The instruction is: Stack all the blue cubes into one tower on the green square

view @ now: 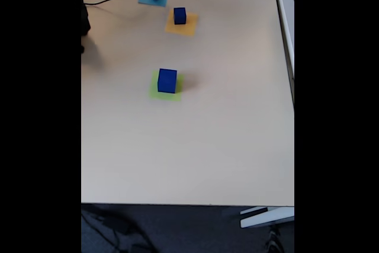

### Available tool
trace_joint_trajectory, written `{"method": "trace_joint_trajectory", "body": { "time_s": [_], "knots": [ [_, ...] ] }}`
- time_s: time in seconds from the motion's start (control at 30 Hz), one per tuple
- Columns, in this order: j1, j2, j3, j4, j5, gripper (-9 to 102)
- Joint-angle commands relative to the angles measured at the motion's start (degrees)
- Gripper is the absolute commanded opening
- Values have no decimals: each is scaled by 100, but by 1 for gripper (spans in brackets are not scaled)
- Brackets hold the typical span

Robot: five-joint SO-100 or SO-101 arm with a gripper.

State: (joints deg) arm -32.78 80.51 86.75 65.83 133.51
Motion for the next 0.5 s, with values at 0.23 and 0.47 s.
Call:
{"method": "trace_joint_trajectory", "body": {
  "time_s": [0.23, 0.47],
  "knots": [
    [624, 527, -756, 325, -756, 28],
    [1151, 580, -853, 316, -1380, 33]
  ]
}}
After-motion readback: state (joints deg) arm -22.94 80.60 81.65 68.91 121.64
